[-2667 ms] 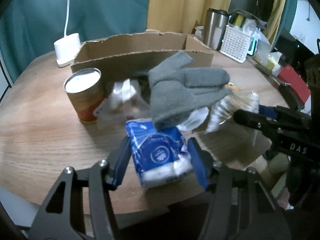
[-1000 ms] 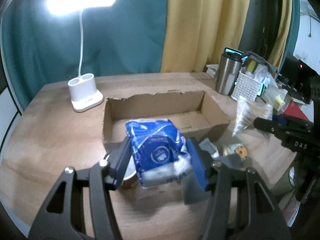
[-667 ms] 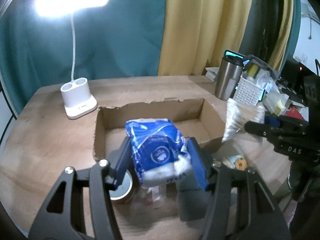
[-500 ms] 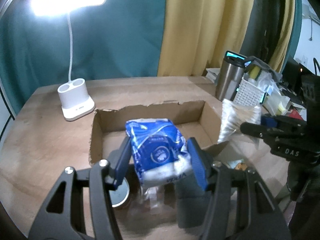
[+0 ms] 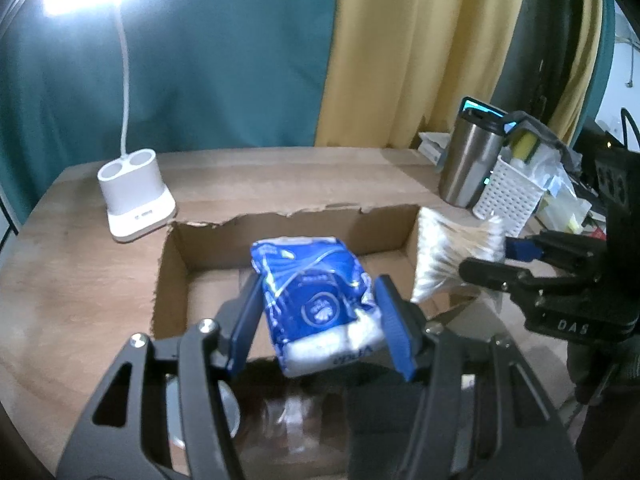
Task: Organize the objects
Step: 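Carry the swab bag with the right tool while the left tool carries the blue pack toward the box, then lower the swab bag into the box and open the right tool while the left tool releases the blue pack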
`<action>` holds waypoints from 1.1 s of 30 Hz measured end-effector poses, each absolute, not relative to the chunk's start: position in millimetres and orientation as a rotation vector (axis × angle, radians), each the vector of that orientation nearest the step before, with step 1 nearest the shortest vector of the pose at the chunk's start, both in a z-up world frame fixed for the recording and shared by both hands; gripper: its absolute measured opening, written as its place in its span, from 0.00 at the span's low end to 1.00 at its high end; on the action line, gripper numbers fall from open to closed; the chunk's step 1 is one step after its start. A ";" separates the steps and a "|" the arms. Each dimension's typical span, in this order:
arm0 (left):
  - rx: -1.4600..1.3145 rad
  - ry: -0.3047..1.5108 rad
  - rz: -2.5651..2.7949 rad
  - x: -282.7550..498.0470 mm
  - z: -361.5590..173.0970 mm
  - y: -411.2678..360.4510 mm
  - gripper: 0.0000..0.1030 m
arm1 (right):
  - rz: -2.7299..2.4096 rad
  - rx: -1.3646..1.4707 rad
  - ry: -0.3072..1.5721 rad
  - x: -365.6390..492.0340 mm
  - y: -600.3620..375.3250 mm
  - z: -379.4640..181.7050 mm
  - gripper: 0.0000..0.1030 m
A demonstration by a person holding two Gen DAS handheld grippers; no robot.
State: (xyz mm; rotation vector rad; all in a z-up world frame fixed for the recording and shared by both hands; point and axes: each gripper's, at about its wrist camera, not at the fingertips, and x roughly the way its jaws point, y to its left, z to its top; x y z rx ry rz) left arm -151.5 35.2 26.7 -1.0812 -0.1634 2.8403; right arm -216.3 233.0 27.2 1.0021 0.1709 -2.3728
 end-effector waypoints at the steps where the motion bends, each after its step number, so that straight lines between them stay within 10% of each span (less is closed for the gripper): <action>1: -1.083 -0.164 2.838 -154.3 25.9 35.7 0.56 | -2.367 1.003 0.177 -218.1 231.9 26.6 0.44; 33: -1.286 -0.215 2.661 -213.7 -26.2 62.8 0.56 | -2.206 1.079 0.309 -246.3 206.6 0.5 0.47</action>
